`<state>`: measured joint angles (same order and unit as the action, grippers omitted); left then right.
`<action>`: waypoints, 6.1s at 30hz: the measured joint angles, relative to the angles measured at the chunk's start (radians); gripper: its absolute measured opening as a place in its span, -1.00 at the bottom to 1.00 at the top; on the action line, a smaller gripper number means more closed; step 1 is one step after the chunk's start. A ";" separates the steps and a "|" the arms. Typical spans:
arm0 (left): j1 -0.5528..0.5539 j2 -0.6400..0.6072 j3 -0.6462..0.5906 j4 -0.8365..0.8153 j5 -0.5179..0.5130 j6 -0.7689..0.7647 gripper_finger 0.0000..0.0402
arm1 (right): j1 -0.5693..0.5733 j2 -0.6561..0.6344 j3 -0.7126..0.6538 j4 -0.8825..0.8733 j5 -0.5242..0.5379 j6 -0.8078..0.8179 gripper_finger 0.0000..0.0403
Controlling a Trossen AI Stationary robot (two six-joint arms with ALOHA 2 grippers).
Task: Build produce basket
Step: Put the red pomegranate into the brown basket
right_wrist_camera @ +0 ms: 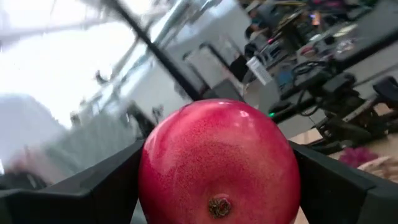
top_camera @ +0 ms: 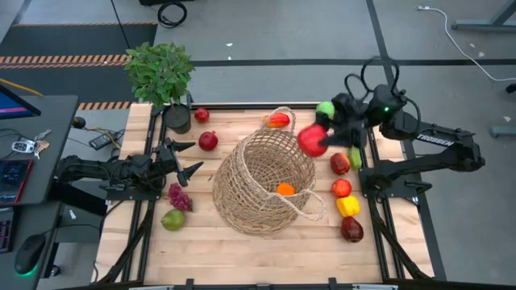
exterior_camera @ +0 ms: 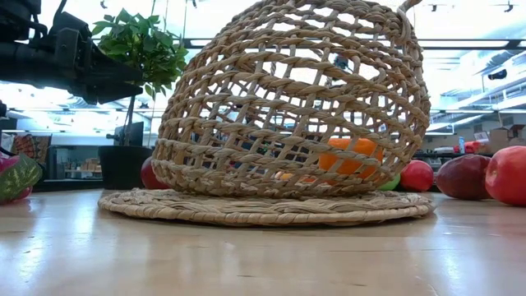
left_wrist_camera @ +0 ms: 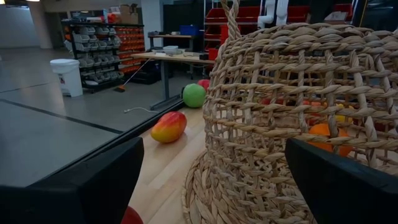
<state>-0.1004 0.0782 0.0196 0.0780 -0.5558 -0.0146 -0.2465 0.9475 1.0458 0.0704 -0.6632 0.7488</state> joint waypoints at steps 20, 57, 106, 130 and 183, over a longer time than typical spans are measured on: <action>0.000 0.000 0.000 0.000 0.000 0.000 0.98 | 0.152 0.137 0.000 -0.142 0.477 -0.259 0.79; 0.000 0.000 0.000 0.000 0.000 0.000 0.98 | 0.407 0.221 0.000 -0.148 0.670 -0.370 0.79; 0.000 0.000 0.000 0.000 0.000 0.000 0.98 | 0.408 0.233 0.177 -0.506 0.854 -1.216 0.86; 0.000 0.000 0.000 0.000 0.000 0.000 0.98 | 0.381 0.433 0.175 -0.588 0.902 -1.142 0.86; 0.000 0.000 0.000 0.000 0.000 0.000 0.98 | 0.210 0.556 -0.121 0.046 0.664 -1.031 0.87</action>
<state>-0.1002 0.0780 0.0193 0.0776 -0.5560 -0.0143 -0.0364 1.5033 0.9249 0.1162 0.0008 -0.2817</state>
